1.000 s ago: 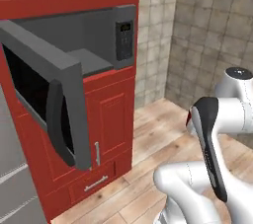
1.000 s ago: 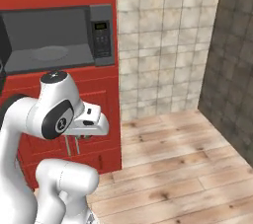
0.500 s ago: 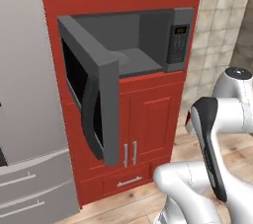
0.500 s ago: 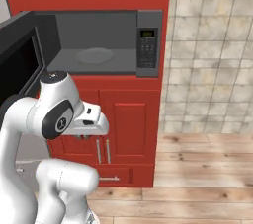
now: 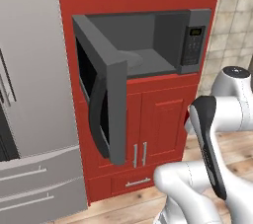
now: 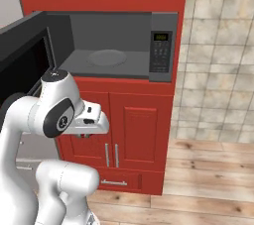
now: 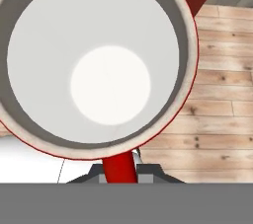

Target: Pick the mug from the counter and place it inside the microwave. Then close the microwave.

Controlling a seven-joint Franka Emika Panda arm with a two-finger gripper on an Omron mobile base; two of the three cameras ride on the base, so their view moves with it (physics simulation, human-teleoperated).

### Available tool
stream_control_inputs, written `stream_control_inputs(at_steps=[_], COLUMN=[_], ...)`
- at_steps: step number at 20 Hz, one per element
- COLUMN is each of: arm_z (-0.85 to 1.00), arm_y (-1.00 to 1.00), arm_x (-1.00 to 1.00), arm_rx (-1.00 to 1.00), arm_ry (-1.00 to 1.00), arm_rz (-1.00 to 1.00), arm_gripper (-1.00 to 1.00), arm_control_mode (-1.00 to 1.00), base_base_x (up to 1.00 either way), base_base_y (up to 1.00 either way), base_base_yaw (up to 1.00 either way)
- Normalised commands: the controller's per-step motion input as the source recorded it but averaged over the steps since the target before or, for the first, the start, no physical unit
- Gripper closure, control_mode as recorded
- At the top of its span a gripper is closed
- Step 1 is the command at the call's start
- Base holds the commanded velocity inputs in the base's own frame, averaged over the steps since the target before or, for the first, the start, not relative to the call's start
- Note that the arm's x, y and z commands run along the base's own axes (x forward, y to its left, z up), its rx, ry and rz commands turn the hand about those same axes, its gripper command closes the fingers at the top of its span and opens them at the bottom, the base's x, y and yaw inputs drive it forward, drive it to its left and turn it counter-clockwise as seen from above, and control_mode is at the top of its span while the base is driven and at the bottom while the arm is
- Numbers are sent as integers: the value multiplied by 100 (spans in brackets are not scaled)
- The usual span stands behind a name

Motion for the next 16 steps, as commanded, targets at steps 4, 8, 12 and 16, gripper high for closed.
stream_control_inputs(at_steps=[4,8,12,16], arm_z=[0,0,0,0], arm_y=[0,0,0,0], arm_x=[0,0,0,0], arm_rx=[0,0,0,0], arm_ry=[0,0,0,0], arm_rz=[0,0,0,0], arm_gripper=[100,100,100,100], arm_control_mode=[100,100,100,100], base_base_x=[45,29,2,0], base_base_y=[-2,0,0,-1], base_base_yaw=[0,7,20,35])
